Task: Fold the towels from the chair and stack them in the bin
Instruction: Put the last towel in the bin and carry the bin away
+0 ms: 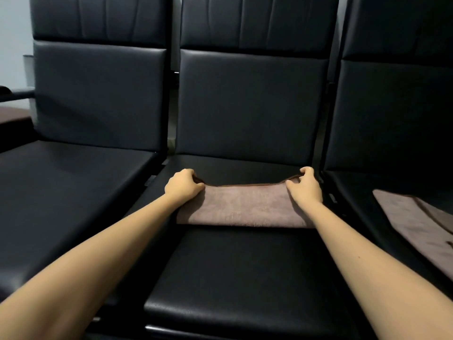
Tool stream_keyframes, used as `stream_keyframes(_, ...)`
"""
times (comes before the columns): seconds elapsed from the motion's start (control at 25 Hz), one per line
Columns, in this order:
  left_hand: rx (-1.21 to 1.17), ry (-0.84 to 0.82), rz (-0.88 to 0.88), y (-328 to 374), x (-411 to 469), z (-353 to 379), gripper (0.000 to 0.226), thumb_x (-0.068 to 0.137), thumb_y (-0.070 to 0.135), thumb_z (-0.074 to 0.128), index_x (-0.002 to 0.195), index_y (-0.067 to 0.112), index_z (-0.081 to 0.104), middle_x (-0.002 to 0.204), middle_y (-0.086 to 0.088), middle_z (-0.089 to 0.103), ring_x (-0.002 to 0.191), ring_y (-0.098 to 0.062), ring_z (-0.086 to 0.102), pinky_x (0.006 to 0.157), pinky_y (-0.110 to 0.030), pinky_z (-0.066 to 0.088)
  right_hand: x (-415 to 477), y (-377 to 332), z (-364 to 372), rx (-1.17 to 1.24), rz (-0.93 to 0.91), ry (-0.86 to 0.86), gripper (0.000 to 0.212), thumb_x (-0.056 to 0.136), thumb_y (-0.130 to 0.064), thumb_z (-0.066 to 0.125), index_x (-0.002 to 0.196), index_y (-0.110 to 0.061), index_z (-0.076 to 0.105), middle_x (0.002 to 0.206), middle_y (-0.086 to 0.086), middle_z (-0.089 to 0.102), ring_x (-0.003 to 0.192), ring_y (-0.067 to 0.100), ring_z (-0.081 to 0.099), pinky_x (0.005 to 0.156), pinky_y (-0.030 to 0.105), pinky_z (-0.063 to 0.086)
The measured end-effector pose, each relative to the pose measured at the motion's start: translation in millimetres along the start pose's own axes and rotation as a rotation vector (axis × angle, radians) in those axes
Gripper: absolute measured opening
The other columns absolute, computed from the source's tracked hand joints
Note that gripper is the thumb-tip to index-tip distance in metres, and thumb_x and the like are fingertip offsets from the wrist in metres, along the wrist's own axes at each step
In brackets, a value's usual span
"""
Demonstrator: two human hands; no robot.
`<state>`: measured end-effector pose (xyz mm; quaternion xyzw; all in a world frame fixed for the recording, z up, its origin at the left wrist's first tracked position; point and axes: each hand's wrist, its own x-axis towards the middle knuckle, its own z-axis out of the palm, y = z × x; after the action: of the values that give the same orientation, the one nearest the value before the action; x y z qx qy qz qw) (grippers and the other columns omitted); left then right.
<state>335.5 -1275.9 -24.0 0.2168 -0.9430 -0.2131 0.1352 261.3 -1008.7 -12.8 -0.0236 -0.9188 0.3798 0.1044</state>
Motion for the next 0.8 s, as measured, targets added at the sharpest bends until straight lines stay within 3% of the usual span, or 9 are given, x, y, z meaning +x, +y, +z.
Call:
stream_keyframes(0.08, 0.162, 0.101, 0.074, 10.9, -1.0, -0.7, 0.035, 0.088, 0.034, 0.057, 0.113, 0.01, 0.051, 0.118, -0.012, 0.059, 0.11, -0.034, 0.054, 0.084, -0.038, 0.042, -3.1, -6.5, 7.3, -0.201, -0.028, 0.011, 0.052, 0.093, -0.026, 0.052, 0.139, -0.01, 0.033, 0.142, 0.016, 0.04, 0.128, 0.036, 0.041, 0.102, 0.041, 0.033)
stream_keyframes(0.16, 0.182, 0.175, 0.31, 29.6, -3.9, -5.1, 0.041, 0.09, 0.035, 0.052, 0.123, 0.011, 0.051, 0.127, -0.01, 0.056, 0.118, -0.032, 0.05, 0.092, -0.039, 0.039, -11.5, -19.5, 15.4, -0.364, -0.146, 0.01, 0.047, 0.094, -0.026, 0.048, 0.138, -0.011, 0.037, 0.143, 0.016, 0.038, 0.13, 0.034, 0.036, 0.106, 0.041, 0.027)
stream_keyframes(0.28, 0.145, -0.167, 0.648, 57.1, -20.3, -1.3, 0.05, 0.095, 0.047, 0.04, 0.138, 0.022, 0.046, 0.144, 0.0, 0.044, 0.137, -0.022, 0.034, 0.11, -0.037, 0.026, -22.4, -44.0, 23.6, -0.468, -0.381, -0.165, 0.043, 0.095, -0.026, 0.043, 0.138, -0.018, 0.041, 0.143, 0.009, 0.041, 0.132, 0.03, 0.035, 0.107, 0.04, 0.025)
stream_keyframes(0.36, 0.309, -0.438, 0.603, 59.1, -34.6, 15.4, 0.055, 0.098, 0.053, 0.027, 0.149, 0.032, 0.021, 0.158, 0.005, 0.015, 0.147, -0.02, 0.007, 0.117, -0.046, 0.005, -31.8, -54.7, 27.5, -0.573, -0.453, -0.309, 0.046, 0.095, -0.022, 0.042, 0.141, -0.02, 0.038, 0.146, 0.006, 0.038, 0.135, 0.028, 0.031, 0.109, 0.041, 0.023)
stream_keyframes(0.44, 0.352, -0.481, 0.441, 51.4, -40.5, 29.3, 0.057, 0.098, 0.057, 0.017, 0.15, 0.037, 0.006, 0.16, 0.007, 0.0, 0.147, -0.025, -0.004, 0.115, -0.054, -0.002, -40.6, -59.8, 26.9, -0.609, -0.412, -0.355, 0.048, 0.095, -0.018, 0.041, 0.142, -0.02, 0.035, 0.147, 0.006, 0.035, 0.136, 0.028, 0.028, 0.11, 0.043, 0.022)
stream_keyframes(0.56, 0.374, -0.367, 0.133, 52.4, -46.2, 28.2, 0.061, 0.095, 0.061, 0.011, 0.15, 0.035, 0.009, 0.16, 0.0, 0.003, 0.144, -0.038, 0.002, 0.11, -0.062, 0.003, -49.5, -63.0, 20.6, -0.58, -0.345, -0.283, 0.044, 0.094, -0.018, 0.04, 0.138, -0.017, 0.037, 0.144, 0.009, 0.037, 0.132, 0.03, 0.032, 0.107, 0.044, 0.026)
stream_keyframes(0.64, 0.467, -0.364, 0.022, 63.2, -47.4, 19.8, 0.068, 0.093, 0.065, 0.01, 0.149, 0.028, 0.021, 0.157, -0.007, 0.018, 0.139, -0.04, 0.019, 0.107, -0.057, 0.019, -49.9, -65.2, 14.9, -0.569, -0.327, -0.273, 0.04, 0.094, -0.02, 0.041, 0.133, -0.013, 0.042, 0.138, 0.011, 0.043, 0.127, 0.031, 0.04, 0.101, 0.041, 0.033)
stream_keyframes(0.72, 0.443, -0.365, 0.07, 70.9, -46.7, 2.3, 0.066, 0.094, 0.063, 0.021, 0.136, 0.018, 0.046, 0.138, -0.012, 0.047, 0.12, -0.034, 0.05, 0.094, -0.041, 0.042, -48.4, -66.5, 7.4, -0.52, -0.207, -0.316, 0.032, 0.092, -0.021, 0.043, 0.12, -0.009, 0.051, 0.122, 0.011, 0.055, 0.111, 0.03, 0.054, 0.086, 0.034, 0.042)
stream_keyframes(0.8, 0.366, -0.368, 0.161, 70.6, -44.8, -15.0, 0.049, 0.094, 0.05, 0.039, 0.118, 0.011, 0.058, 0.111, -0.009, 0.063, 0.092, -0.028, 0.062, 0.076, -0.031, 0.048, -43.0, -61.0, 3.6, -0.465, -0.07, -0.396, 0.016, 0.088, -0.018, 0.045, 0.088, -0.007, 0.057, 0.085, 0.008, 0.061, 0.075, 0.023, 0.059, 0.064, 0.027, 0.044)
